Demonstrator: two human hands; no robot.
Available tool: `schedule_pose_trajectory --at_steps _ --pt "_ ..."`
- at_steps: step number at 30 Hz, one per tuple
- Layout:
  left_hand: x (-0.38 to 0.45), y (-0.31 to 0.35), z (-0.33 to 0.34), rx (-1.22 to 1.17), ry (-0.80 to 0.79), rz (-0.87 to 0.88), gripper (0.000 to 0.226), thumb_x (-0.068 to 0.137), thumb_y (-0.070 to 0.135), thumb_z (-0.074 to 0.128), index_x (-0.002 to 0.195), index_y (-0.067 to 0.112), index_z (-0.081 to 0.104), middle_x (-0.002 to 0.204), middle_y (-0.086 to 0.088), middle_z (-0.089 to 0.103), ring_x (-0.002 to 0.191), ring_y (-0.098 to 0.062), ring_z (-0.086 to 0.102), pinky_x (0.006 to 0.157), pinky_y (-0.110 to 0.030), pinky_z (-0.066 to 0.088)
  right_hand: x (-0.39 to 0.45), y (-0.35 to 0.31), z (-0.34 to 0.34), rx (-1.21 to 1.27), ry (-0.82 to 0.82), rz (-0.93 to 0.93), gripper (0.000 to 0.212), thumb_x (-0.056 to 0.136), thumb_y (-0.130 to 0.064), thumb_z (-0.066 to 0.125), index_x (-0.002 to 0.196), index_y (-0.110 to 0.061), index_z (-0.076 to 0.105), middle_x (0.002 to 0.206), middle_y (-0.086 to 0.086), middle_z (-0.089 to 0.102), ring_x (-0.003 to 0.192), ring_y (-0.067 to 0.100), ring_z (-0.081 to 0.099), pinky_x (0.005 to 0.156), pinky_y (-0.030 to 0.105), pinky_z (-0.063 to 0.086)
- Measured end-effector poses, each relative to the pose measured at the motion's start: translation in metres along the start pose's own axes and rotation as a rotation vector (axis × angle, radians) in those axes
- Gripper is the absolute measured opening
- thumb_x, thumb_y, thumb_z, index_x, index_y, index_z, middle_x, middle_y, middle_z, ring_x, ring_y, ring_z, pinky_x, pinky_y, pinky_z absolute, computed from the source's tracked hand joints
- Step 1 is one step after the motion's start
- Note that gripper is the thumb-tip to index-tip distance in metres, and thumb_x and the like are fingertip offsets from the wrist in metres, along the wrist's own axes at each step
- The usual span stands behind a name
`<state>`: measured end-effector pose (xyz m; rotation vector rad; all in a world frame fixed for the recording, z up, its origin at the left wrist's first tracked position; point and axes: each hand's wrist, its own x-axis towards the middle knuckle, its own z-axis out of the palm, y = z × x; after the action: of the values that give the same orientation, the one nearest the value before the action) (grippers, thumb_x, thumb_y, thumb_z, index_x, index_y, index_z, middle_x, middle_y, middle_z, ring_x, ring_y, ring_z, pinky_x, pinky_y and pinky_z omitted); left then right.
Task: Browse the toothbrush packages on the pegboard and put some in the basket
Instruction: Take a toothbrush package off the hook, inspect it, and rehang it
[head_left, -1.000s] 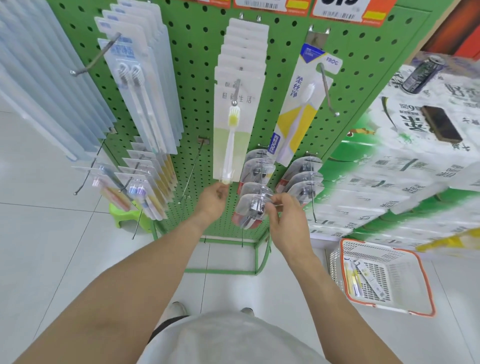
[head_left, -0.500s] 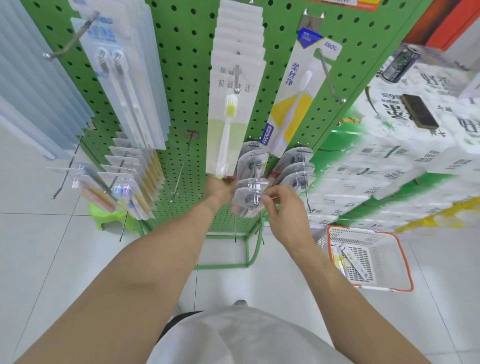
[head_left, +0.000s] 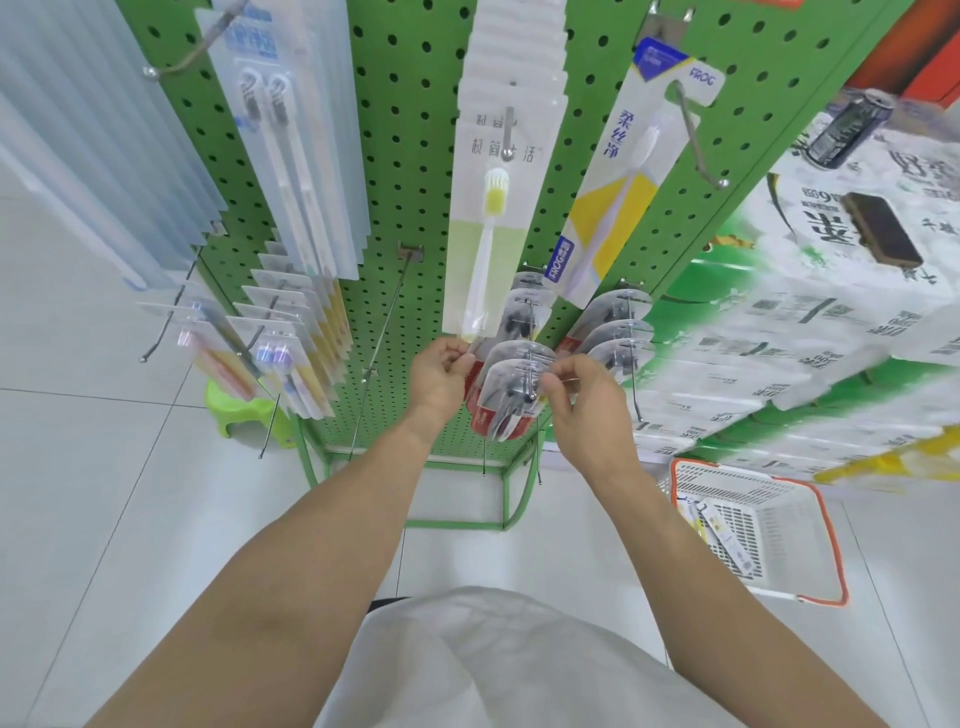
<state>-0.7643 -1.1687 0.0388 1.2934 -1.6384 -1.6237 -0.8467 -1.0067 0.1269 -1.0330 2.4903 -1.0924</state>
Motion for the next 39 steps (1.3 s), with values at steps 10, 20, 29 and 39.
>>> schedule_pose_trajectory --at_steps 10,20,29,39 --pt "-0.020 -0.016 -0.010 0.028 0.061 -0.060 0.008 0.098 0.004 0.058 0.100 0.011 0.058 0.090 0.000 0.065 0.076 -0.009 0.060 0.056 -0.009 0.048 0.000 0.001 -0.002 0.008 -0.004 0.009 0.009 0.100 -0.024 0.061 0.097 -0.016 0.065 0.095 0.002 0.069 0.083 0.013 0.062 0.076 0.029 0.045" --pt "-0.072 -0.036 -0.042 -0.043 0.304 -0.127 0.002 0.100 0.006 0.056 0.100 0.008 0.054 0.077 0.005 0.063 0.071 -0.012 0.059 0.061 -0.014 0.043 -0.005 0.003 0.000 0.048 0.153 -0.046 0.020 0.089 -0.010 0.072 0.108 -0.015 0.064 0.105 0.001 0.058 0.089 0.018 0.063 0.083 0.041 0.056" --pt "-0.124 -0.037 -0.096 -0.227 0.105 -0.274 0.019 0.098 -0.003 0.057 0.096 0.015 0.063 0.078 -0.004 0.072 0.068 -0.017 0.065 0.067 -0.033 0.059 -0.058 -0.011 0.018 0.228 -0.067 -0.170 0.034 0.083 0.010 0.064 0.086 -0.024 0.060 0.080 0.000 0.057 0.071 0.010 0.054 0.066 0.020 0.044" --pt "-0.161 -0.001 -0.149 -0.099 -0.332 -0.282 0.014 0.098 0.000 0.059 0.111 0.002 0.062 0.092 -0.020 0.075 0.080 -0.025 0.069 0.076 -0.040 0.057 -0.063 -0.033 0.061 0.371 -0.491 0.138 0.065 0.079 -0.078 0.058 0.133 -0.044 0.050 0.103 -0.009 0.070 0.083 0.011 0.072 0.084 0.051 0.058"
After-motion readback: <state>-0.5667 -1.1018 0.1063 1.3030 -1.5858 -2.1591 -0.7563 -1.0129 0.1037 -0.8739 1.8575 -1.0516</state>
